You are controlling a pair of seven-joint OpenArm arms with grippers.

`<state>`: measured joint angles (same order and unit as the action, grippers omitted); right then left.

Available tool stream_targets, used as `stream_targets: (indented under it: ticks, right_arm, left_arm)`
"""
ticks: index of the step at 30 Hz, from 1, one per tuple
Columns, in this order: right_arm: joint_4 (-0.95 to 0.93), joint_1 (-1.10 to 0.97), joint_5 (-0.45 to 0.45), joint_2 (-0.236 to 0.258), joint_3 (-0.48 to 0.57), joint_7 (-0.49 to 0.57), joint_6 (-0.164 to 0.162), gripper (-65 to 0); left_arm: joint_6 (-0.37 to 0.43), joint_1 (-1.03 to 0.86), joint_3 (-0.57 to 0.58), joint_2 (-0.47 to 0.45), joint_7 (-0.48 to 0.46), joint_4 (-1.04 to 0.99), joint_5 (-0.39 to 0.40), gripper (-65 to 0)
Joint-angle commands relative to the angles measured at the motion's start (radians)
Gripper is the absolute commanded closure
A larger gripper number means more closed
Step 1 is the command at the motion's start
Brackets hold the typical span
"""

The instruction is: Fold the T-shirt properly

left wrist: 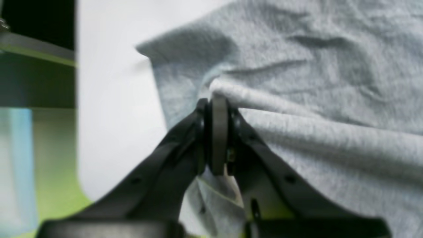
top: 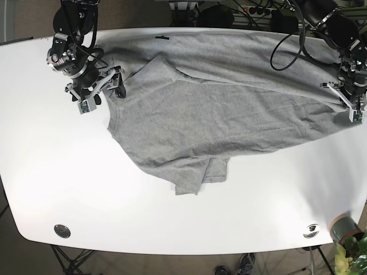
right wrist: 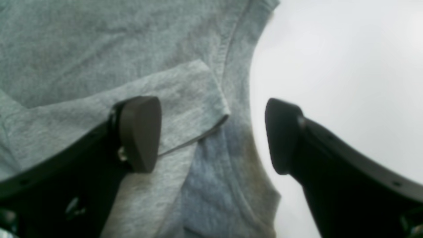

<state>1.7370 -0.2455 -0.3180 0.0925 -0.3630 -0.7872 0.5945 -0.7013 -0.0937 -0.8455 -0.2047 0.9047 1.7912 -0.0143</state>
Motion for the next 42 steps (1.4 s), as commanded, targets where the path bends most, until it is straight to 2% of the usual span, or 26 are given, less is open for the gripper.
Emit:
stream_targets:
  ticks: [1, 13, 21, 22, 25, 29, 33, 36, 38, 42]
  right_arm:
    - [0.011, 0.007, -0.02, 0.008, -0.003, 0.024, 0.005, -46.5]
    - [0.011, 0.004, -0.03, 0.008, -0.003, 0.024, 0.011, -46.5]
    - [0.014, 0.002, -0.03, 0.008, -0.001, 0.024, 0.012, -46.5]
    - [0.014, 0.002, -0.03, 0.008, -0.001, 0.024, 0.012, -46.5]
    - [0.016, 0.002, -0.03, 0.013, -0.001, 0.024, 0.012, -46.5]
    - [0.024, -0.01, -0.031, 0.013, -0.001, 0.024, 0.012, -46.5]
    - [0.06, -0.028, -0.033, 0.006, -0.001, 0.024, 0.014, -46.6]
    - [0.076, -0.053, -0.079, 0.006, -0.001, 0.024, 0.051, -46.6]
    - [0.077, -0.059, -0.111, 0.008, -0.001, 0.024, 0.058, -46.6]
    - [0.073, -0.061, -0.114, 0.01, 0.0, 0.022, 0.061, -46.6]
  left_arm:
    - [0.003, -0.028, -0.044, 0.009, 0.0, 0.069, -0.002, 0.0]
    - [0.003, -0.179, -0.183, 0.02, 0.0, 0.109, -0.003, 0.0]
    - [0.003, -0.197, -0.191, -0.02, -0.002, -0.057, -0.005, 0.0]
    - [0.003, -0.196, -0.191, -0.028, -0.002, -0.07, -0.005, -1.3]
    - [0.003, -0.194, -0.191, -0.034, -0.002, -0.089, -0.005, -11.9]
    - [0.003, -0.176, -0.189, -0.035, -0.002, -0.087, -0.005, -22.8]
    - [0.003, -0.156, -0.188, -0.037, -0.002, -0.089, -0.005, -24.4]
    - [0.003, -0.14, -0.188, -0.037, -0.002, -0.087, -0.005, -24.4]
    - [0.003, -0.127, -0.188, -0.037, -0.002, -0.092, -0.005, -24.4]
    - [0.003, -0.114, -0.186, -0.037, -0.002, -0.095, -0.006, -24.4]
